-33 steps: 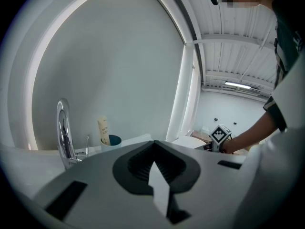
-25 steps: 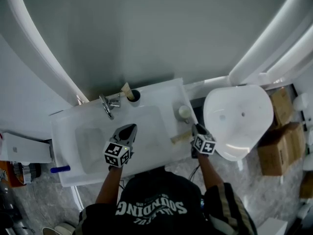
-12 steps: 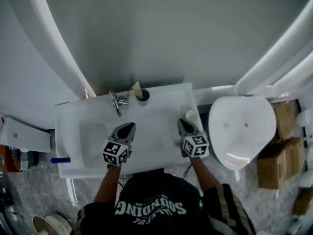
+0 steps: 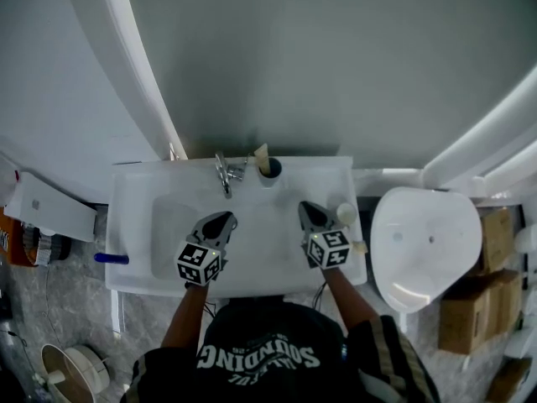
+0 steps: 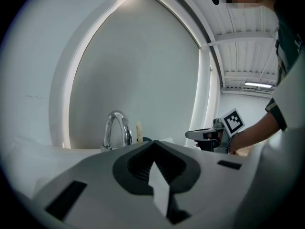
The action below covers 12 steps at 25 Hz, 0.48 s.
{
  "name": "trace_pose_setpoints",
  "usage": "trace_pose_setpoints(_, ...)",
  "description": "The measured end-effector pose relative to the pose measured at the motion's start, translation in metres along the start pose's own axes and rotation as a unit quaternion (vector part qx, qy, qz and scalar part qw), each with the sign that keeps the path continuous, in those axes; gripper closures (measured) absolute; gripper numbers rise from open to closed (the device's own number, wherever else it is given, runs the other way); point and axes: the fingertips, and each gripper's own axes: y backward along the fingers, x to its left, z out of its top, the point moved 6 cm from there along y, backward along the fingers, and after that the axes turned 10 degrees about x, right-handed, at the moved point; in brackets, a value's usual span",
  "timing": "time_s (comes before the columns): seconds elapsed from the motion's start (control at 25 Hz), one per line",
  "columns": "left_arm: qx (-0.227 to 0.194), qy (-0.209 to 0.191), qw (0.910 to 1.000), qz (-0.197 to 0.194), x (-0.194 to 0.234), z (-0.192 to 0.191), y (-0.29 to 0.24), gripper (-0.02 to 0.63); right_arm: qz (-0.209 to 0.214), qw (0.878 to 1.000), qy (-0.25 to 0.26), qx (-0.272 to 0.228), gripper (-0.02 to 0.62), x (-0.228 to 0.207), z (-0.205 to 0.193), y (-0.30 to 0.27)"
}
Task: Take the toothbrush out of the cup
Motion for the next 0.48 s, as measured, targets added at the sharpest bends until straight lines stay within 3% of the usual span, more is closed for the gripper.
trace_pose_setpoints(0.4,-0.007,0.019,0.9993,0.031,0.019,-0.004,0.014,0.606,0.009,0.999,0.039,-0.003,0.583,0.021,0.034,-0.048)
trace_pose_setpoints(0.48,-0.008,0.023,0.999,0.038,0.025,-0.005,0.017,0.606,0.007,0.999,0.046,-0.006,0.514,0.024,0.043,-0.06)
